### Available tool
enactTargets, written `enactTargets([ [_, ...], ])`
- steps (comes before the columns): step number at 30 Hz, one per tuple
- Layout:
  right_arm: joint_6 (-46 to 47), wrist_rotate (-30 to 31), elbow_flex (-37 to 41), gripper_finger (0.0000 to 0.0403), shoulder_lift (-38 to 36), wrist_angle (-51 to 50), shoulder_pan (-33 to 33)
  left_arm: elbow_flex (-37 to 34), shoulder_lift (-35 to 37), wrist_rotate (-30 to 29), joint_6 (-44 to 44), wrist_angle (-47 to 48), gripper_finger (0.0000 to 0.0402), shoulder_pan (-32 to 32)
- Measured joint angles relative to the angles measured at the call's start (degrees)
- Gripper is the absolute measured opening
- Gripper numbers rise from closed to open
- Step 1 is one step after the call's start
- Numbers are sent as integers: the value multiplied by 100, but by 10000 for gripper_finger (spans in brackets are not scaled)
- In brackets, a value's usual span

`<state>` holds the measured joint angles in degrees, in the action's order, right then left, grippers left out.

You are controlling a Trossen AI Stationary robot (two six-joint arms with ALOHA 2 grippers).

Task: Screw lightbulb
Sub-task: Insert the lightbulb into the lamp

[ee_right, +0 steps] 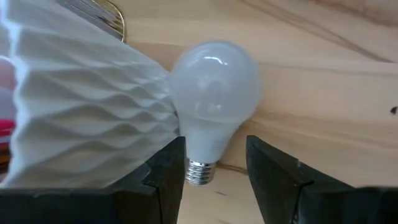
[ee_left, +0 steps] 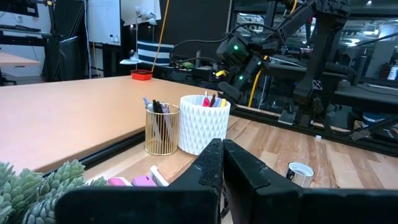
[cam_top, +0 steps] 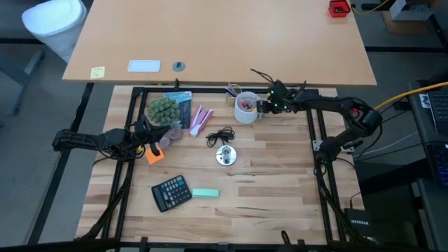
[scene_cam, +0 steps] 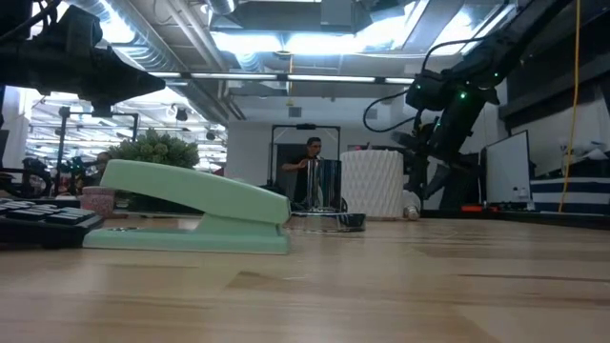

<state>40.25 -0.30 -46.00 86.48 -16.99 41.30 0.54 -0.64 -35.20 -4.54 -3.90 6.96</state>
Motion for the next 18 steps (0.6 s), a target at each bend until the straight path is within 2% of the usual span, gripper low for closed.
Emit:
enactTargets([
  [4,-1,221,0,168,0,35,-137,0,1,0,0,0,4,0],
  [12,142,167,0,168,0,39,-131,0,2,2,42,0,4,2],
  [18,153,134,2,168,7,205,-385,0,0,2,42,0,4,0],
])
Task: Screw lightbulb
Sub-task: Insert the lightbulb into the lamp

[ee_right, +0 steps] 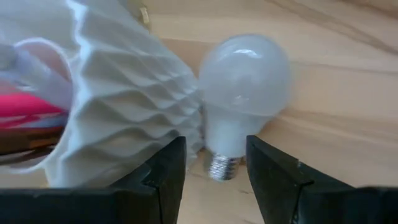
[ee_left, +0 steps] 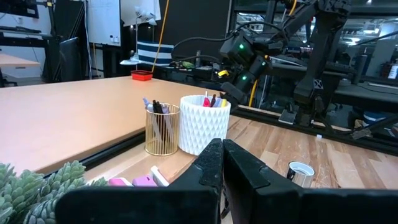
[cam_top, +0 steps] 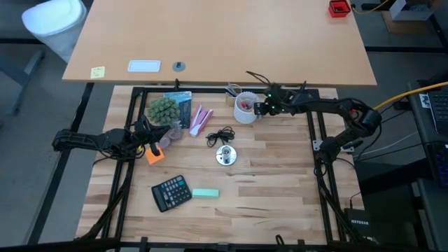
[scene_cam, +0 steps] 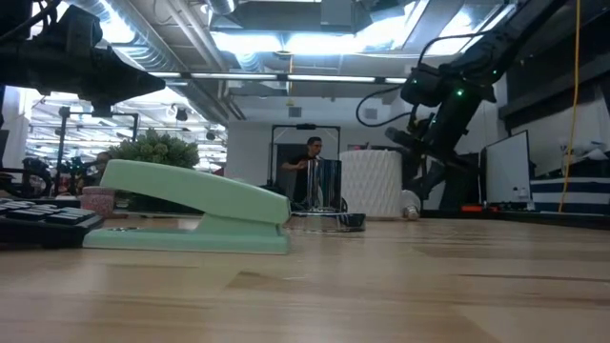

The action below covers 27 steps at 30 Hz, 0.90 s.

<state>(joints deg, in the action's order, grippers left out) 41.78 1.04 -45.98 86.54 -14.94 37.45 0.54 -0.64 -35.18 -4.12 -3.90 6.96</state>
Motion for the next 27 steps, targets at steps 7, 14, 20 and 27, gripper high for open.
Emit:
enactTargets([
  [7,248,-2,0,168,380,572,-370,0,1,-1,0,0,4,2],
  [14,302,229,-7,168,716,637,-574,0,0,0,1,0,4,1],
  [20,299,238,-9,168,721,667,-557,0,2,-1,1,0,4,0],
  [27,286,-47,-6,168,732,849,-557,0,0,0,2,2,4,0],
])
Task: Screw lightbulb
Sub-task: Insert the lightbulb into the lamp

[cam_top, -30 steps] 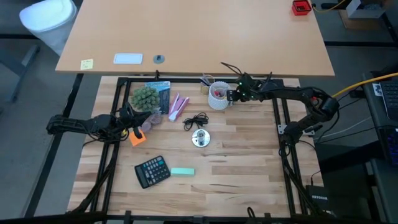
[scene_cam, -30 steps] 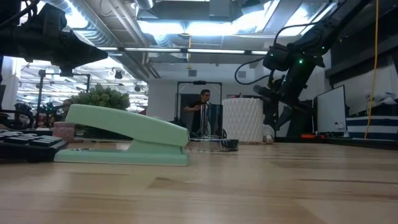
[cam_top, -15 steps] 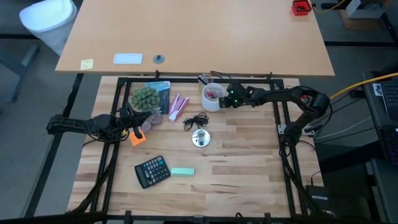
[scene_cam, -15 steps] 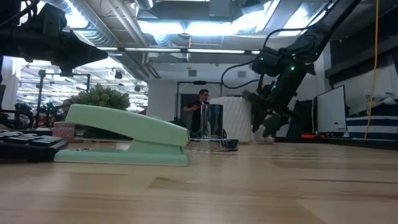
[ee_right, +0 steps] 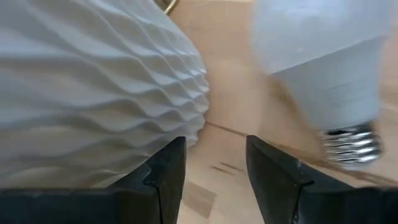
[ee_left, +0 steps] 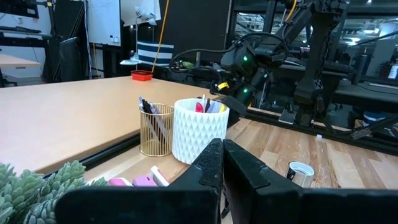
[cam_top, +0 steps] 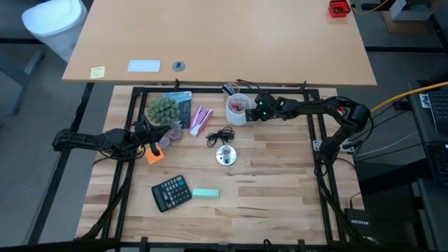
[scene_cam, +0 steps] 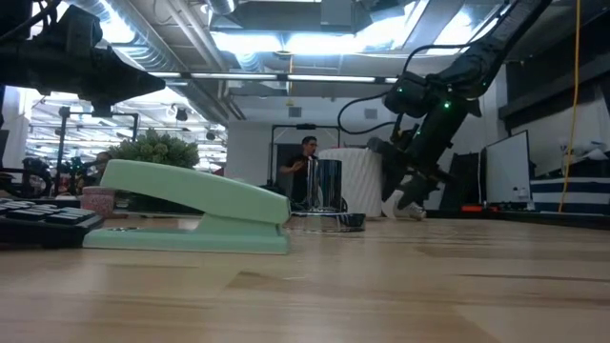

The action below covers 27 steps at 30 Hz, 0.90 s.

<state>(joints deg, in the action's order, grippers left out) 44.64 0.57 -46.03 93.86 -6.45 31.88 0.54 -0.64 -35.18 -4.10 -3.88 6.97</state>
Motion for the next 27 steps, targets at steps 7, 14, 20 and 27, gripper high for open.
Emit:
enactTargets([
  [7,-600,-360,-294,168,2,-19,0,0,0,-1,-19,-1,4,0],
  [14,-804,-272,-712,168,0,3,0,0,0,0,-30,-1,4,0],
  [20,-791,-311,-794,168,-2,-8,0,0,2,0,-41,-2,4,0],
  [27,-792,-313,-794,168,-2,-113,0,0,0,0,-41,-2,4,0],
])
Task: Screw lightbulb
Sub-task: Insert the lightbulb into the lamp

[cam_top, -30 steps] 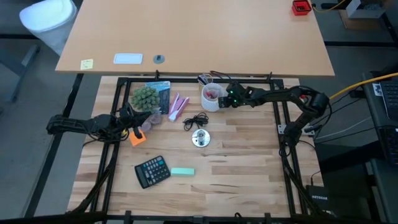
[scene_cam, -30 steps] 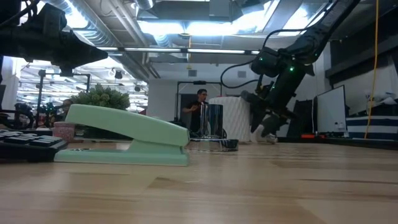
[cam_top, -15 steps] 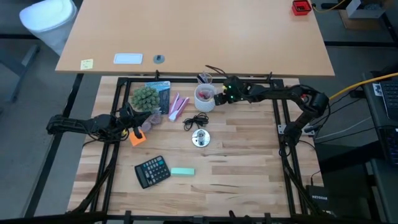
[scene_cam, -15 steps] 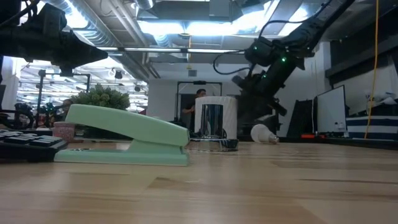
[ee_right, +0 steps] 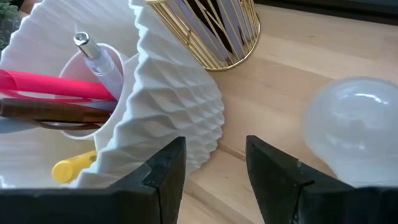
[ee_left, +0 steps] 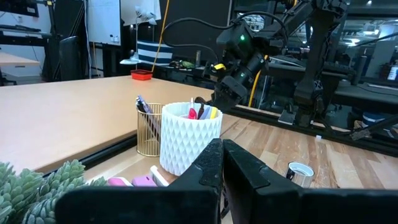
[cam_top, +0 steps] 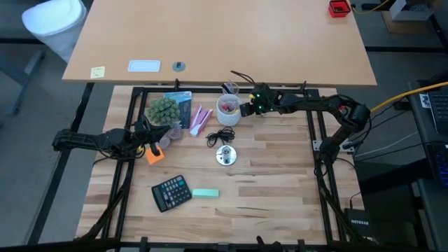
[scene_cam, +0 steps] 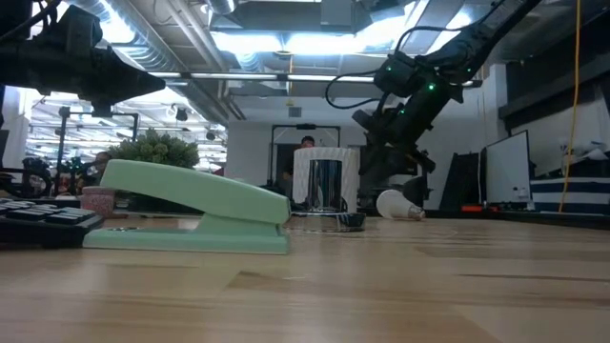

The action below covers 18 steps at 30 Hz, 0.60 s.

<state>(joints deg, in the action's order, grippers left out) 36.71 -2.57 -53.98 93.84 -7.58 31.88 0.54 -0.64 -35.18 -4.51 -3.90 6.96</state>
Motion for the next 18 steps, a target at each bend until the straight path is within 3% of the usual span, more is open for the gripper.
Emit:
enactTargets([
  [18,-143,0,0,168,-4,18,-4,0,2,-2,180,0,4,0],
])
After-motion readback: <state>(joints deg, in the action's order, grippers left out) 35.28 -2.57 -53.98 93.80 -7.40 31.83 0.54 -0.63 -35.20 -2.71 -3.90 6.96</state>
